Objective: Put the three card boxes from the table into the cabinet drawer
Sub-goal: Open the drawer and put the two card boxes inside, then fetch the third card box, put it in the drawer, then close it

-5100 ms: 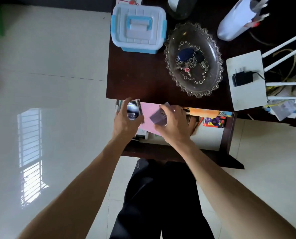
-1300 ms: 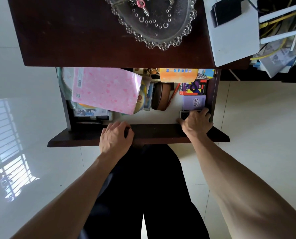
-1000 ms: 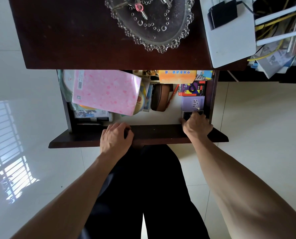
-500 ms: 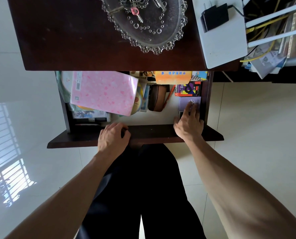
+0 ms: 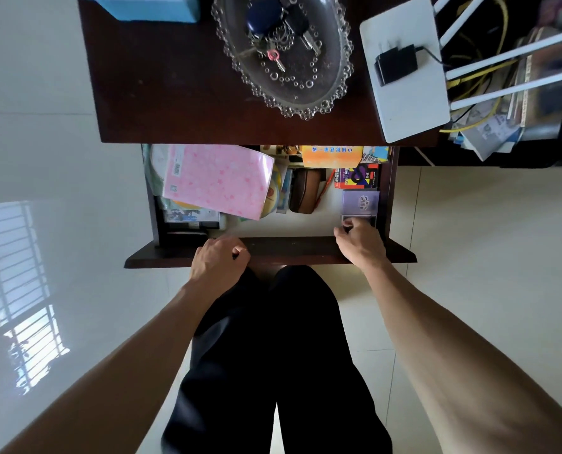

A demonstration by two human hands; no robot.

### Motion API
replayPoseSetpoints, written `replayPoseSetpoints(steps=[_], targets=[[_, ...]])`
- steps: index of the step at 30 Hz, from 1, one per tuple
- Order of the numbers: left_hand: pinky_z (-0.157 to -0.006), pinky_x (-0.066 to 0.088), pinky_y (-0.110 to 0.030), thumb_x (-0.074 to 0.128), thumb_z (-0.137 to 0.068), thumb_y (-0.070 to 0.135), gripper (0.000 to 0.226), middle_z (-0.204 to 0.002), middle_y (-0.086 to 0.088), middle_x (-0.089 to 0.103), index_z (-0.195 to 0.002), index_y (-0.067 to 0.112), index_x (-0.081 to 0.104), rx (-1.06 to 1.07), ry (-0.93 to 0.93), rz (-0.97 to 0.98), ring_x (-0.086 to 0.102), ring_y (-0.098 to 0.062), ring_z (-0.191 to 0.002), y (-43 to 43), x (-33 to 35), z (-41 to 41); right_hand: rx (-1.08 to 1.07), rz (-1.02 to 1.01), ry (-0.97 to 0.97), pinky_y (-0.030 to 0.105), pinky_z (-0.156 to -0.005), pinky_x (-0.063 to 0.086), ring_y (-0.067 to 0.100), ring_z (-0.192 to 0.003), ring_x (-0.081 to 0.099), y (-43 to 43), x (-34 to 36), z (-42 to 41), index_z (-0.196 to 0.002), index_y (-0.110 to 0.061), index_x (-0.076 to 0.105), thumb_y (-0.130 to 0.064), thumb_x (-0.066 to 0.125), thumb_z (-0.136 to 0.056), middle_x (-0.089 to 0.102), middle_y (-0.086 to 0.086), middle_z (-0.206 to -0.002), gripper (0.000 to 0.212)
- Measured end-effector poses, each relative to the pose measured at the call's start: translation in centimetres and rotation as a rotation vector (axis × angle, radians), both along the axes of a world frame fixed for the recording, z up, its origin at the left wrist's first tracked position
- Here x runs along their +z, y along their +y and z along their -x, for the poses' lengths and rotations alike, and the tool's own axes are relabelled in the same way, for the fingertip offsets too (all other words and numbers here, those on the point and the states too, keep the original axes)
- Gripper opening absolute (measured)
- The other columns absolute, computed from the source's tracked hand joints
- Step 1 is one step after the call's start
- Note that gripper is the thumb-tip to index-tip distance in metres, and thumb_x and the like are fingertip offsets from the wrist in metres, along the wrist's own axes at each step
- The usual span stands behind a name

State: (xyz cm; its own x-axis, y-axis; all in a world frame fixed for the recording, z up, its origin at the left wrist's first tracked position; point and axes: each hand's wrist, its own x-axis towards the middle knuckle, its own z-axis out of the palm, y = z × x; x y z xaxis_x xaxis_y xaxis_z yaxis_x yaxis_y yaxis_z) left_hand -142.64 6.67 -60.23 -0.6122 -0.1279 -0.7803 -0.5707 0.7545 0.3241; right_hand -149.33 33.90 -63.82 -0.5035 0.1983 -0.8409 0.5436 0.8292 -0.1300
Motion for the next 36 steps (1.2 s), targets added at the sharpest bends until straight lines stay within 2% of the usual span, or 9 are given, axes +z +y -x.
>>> replayPoseSetpoints(steps=[4, 6, 9, 12, 16, 19, 23, 27, 36], targets=[[-0.087, 0.053, -0.042, 0.05, -0.084, 0.03, 0.025, -0.098, -0.003, 0.074, -0.093, 0.023, 0.072, 0.03, -0.107, -0.02, 0.065, -0.027, -0.095, -1.5, 5.4, 0.7, -0.166, 0.118, 0.013, 0.027, -0.089, 0.044, 0.025, -0.112, 0.066, -1.7, 6.2, -1.0, -0.122, -0.011, 0.069, -0.034, 0.056, -0.098, 0.07, 0.006, -0.127, 0.036], [-0.082, 0.054, -0.038, 0.049, -0.083, 0.032, 0.025, -0.095, -0.002, 0.073, -0.094, 0.026, 0.071, 0.085, -0.138, -0.03, 0.065, -0.026, -0.09, -2.2, 9.2, 0.8, -0.21, 0.162, 0.022, 0.031, -0.094, 0.049, 0.026, -0.111, 0.067, -2.6, 10.3, -1.6, -0.118, -0.01, 0.072, -0.032, 0.057, -0.095, 0.072, 0.006, -0.123, 0.035], [-0.063, 0.047, -0.025, 0.05, -0.083, 0.033, 0.022, -0.084, 0.004, 0.071, -0.092, 0.029, 0.069, 0.182, -0.137, -0.078, 0.062, -0.007, -0.069, -3.0, 16.0, 0.8, -0.298, 0.234, 0.001, 0.049, -0.1, 0.054, 0.028, -0.109, 0.069, -3.3, 17.3, -2.4, -0.116, -0.01, 0.072, -0.032, 0.059, -0.093, 0.072, 0.008, -0.12, 0.034], [-0.055, 0.039, -0.02, 0.053, -0.084, 0.035, 0.014, -0.072, 0.011, 0.067, -0.089, 0.032, 0.066, 0.275, -0.109, -0.115, 0.057, 0.006, -0.061, -3.9, 23.6, 0.6, -0.352, 0.239, 0.038, 0.04, -0.091, 0.059, 0.021, -0.094, 0.074, -3.4, 24.6, -2.8, -0.118, -0.012, 0.07, -0.035, 0.059, -0.094, 0.075, 0.005, -0.112, 0.035], [-0.075, 0.054, -0.035, 0.055, -0.086, 0.036, 0.019, -0.086, 0.003, 0.072, -0.097, 0.026, 0.067, 0.361, -0.103, -0.175, 0.068, -0.016, -0.081, -5.6, 32.5, -0.4, -0.376, 0.229, 0.104, 0.027, -0.072, 0.057, 0.013, -0.073, 0.073, -2.7, 34.3, -3.4, -0.118, -0.013, 0.068, -0.035, 0.059, -0.097, 0.071, -0.01, -0.084, 0.032], [-0.085, 0.055, -0.041, 0.053, -0.087, 0.034, 0.019, -0.095, -0.003, 0.072, -0.099, 0.026, 0.066, 0.395, -0.088, -0.186, 0.068, -0.025, -0.087, -7.1, 38.3, -1.8, -0.36, 0.232, 0.126, 0.037, -0.081, 0.06, 0.021, -0.079, 0.074, -2.0, 41.2, -4.3, -0.117, -0.011, 0.068, -0.034, 0.06, -0.098, 0.071, -0.006, -0.085, 0.031], [-0.078, 0.054, -0.037, 0.054, -0.09, 0.032, 0.022, -0.097, -0.006, 0.072, -0.104, 0.022, 0.066, 0.406, -0.075, -0.188, 0.068, -0.022, -0.083, -9.1, 44.6, -4.5, -0.298, 0.215, 0.144, 0.042, -0.091, 0.057, 0.025, -0.084, 0.075, -1.2, 48.8, -6.1, -0.104, -0.018, 0.072, -0.034, 0.06, -0.095, 0.074, -0.002, -0.091, 0.022], [-0.076, 0.054, -0.036, 0.053, -0.091, 0.028, 0.022, -0.093, -0.006, 0.071, -0.105, 0.018, 0.066, 0.423, -0.075, -0.199, 0.068, -0.02, -0.079, -10.8, 49.4, -6.7, -0.288, 0.192, 0.151, 0.036, -0.082, 0.053, 0.019, -0.082, 0.074, -0.9, 54.9, -7.4, -0.093, -0.029, 0.07, -0.041, 0.056, -0.091, 0.076, -0.002, -0.088, 0.018], [-0.081, 0.054, -0.038, 0.054, -0.092, 0.022, 0.022, -0.09, -0.012, 0.071, -0.105, 0.008, 0.066, 0.514, -0.075, -0.174, 0.067, -0.026, -0.085, -13.3, 52.9, -10.0, -0.167, 0.195, 0.154, 0.04, -0.085, 0.055, 0.021, -0.08, 0.073, -0.4, 59.8, -9.0, -0.105, -0.018, 0.068, -0.032, 0.059, -0.097, 0.073, 0.003, -0.093, 0.018]])
